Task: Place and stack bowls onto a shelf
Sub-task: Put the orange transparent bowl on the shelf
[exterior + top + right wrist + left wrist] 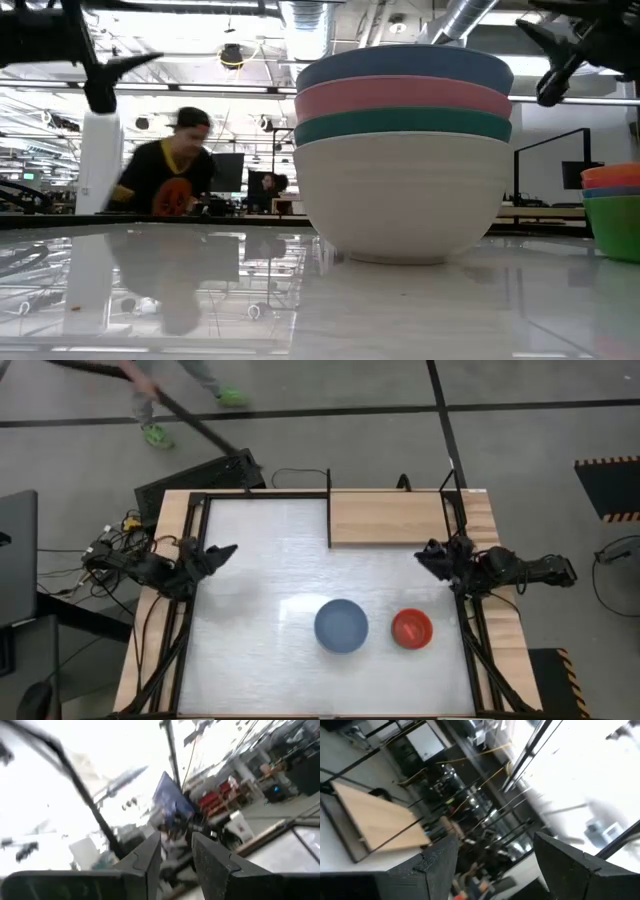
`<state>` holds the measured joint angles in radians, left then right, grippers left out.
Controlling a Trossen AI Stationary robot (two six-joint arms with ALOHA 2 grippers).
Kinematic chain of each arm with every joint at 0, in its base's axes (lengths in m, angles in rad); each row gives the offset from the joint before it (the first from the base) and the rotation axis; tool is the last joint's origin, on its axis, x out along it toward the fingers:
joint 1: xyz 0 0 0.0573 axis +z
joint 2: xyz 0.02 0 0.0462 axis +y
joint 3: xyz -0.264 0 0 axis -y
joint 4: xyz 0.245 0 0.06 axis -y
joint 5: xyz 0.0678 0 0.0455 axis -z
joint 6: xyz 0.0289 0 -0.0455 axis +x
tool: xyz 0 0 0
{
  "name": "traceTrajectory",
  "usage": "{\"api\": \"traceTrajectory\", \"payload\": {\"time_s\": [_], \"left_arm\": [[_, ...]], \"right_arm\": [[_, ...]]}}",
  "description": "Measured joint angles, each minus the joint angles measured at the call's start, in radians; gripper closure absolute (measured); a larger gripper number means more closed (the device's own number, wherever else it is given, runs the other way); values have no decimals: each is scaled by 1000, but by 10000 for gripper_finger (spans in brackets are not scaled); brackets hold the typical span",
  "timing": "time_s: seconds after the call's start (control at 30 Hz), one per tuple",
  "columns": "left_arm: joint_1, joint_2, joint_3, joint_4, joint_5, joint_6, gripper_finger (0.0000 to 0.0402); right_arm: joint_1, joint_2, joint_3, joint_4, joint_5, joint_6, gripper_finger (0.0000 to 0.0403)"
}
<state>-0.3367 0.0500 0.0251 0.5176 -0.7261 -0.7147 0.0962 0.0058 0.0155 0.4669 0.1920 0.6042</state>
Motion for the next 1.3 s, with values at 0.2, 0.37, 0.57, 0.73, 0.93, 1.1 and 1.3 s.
{"api": "traceTrajectory", "payload": {"time_s": [0.2,0.37,0.57,0.73,0.93,1.1,1.3], "left_arm": [[0,39,116,60,-17,40,157],[0,181,280,60,-79,193,157],[1,391,470,57,-214,384,157],[1,508,575,35,-249,413,157],[1,563,623,-47,-229,314,157],[1,558,624,-124,-155,212,157],[1,559,624,-202,-83,152,157]], "right_arm": [[0,0,13,82,47,140,266],[-16,1,100,56,-30,301,266],[-18,131,516,-566,-168,238,266],[-18,407,908,-1277,-170,141,266],[-18,721,1137,-1848,-181,102,262],[-2,861,1127,-1993,-219,8,234],[73,940,1114,-1965,-221,22,188]]}}
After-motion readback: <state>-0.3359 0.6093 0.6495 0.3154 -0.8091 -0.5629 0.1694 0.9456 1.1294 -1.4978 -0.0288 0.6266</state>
